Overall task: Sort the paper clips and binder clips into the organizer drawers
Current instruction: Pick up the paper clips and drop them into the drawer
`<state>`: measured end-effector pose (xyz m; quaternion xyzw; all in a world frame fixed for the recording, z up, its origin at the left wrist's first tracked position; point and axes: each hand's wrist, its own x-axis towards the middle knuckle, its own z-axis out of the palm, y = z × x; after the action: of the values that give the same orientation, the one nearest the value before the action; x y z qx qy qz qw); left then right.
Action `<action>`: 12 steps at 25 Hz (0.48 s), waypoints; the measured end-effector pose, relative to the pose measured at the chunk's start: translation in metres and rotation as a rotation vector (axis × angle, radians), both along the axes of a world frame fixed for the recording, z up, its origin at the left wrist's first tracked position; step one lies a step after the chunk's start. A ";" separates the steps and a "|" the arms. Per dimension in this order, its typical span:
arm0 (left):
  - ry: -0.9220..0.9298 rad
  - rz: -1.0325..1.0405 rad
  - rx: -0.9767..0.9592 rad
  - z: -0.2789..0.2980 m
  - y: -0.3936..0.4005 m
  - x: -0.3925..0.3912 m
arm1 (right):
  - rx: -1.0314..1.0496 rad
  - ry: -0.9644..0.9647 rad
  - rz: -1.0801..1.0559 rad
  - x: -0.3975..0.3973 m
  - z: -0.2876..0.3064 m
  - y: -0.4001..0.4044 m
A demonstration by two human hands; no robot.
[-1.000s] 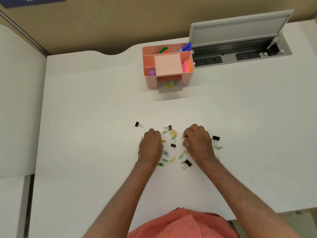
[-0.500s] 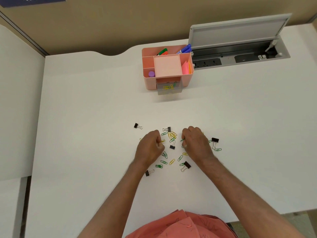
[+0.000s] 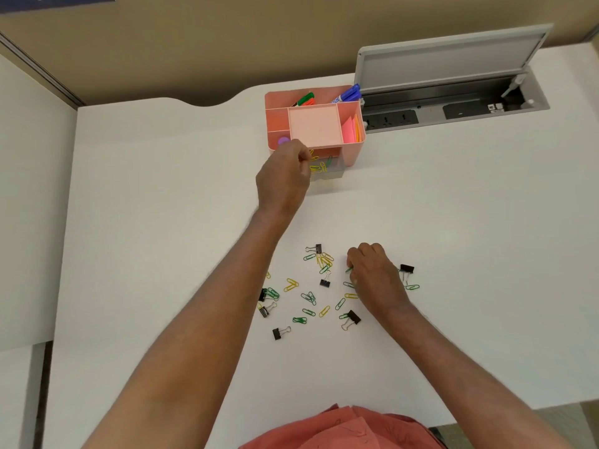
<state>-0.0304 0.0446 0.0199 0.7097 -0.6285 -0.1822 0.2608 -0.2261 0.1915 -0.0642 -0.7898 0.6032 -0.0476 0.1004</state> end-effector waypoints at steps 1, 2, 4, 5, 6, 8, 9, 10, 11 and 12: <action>-0.075 -0.013 0.009 -0.003 -0.008 -0.002 | 0.020 0.000 -0.001 0.000 0.000 0.000; -0.136 -0.028 0.024 -0.007 -0.013 -0.003 | 0.043 -0.009 -0.005 -0.001 -0.001 -0.001; -0.196 -0.051 0.043 -0.013 -0.017 -0.004 | 0.079 -0.065 -0.030 -0.004 0.000 -0.003; -0.195 -0.060 0.031 -0.014 -0.014 -0.005 | 0.089 -0.104 -0.041 -0.007 0.002 -0.004; -0.180 -0.063 0.002 -0.013 -0.009 -0.005 | 0.098 -0.145 -0.057 -0.009 0.005 -0.004; -0.107 -0.053 -0.055 -0.014 0.014 -0.003 | 0.127 -0.227 -0.147 -0.011 0.010 -0.003; -0.058 -0.047 -0.054 -0.016 0.030 -0.001 | 0.144 -0.248 -0.207 -0.010 0.012 -0.003; -0.008 -0.046 -0.024 -0.022 0.050 0.001 | 0.161 -0.243 -0.254 -0.008 0.013 -0.003; 0.033 -0.052 0.029 -0.030 0.070 0.005 | 0.180 -0.209 -0.275 -0.005 0.014 -0.003; 0.062 -0.070 0.099 -0.039 0.090 0.009 | 0.201 -0.171 -0.271 -0.001 0.013 -0.002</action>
<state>-0.0217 0.1349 -0.0195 0.6934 -0.6348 -0.2441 0.2380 -0.2271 0.1892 -0.0515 -0.6804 0.6950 -0.0672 0.2223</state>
